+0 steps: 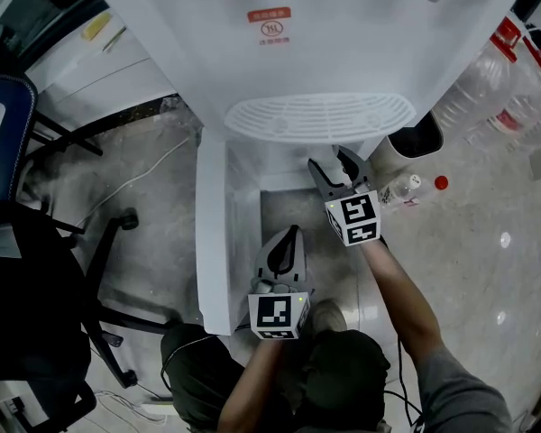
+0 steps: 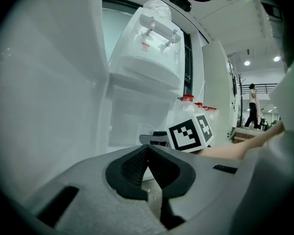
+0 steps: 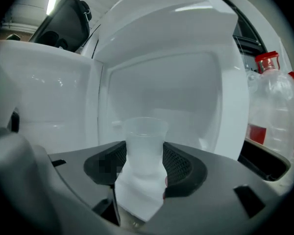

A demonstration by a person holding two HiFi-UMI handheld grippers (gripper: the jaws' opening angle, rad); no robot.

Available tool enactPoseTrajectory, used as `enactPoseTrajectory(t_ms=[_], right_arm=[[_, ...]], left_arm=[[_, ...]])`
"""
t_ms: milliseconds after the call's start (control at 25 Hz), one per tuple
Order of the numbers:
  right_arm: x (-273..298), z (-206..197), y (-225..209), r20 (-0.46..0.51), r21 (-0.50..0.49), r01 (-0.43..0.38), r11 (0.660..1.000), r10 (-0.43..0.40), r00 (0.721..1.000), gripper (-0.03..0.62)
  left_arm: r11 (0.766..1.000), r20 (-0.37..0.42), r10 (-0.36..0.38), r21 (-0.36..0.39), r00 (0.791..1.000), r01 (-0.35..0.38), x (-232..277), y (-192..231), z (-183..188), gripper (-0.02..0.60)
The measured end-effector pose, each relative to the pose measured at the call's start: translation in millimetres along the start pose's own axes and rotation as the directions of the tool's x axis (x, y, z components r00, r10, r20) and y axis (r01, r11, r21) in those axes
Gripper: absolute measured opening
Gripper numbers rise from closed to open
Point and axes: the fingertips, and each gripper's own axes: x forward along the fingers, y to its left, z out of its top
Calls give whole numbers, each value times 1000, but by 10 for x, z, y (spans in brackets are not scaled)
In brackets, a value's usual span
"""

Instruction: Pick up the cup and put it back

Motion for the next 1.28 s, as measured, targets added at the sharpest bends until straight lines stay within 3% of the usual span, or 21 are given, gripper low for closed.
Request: enactPoseTrajectory(t_ms=[840, 1280], right_arm=[[997, -566, -187, -141, 18, 36, 999, -34, 989, 235], [1194, -753, -203, -200, 45, 58, 997, -47, 979, 235]], left_arm=[[1000, -14, 18, 8, 1000, -18, 108, 152, 7, 9], [1000, -30, 16, -17, 999, -16, 108, 145, -15, 9]])
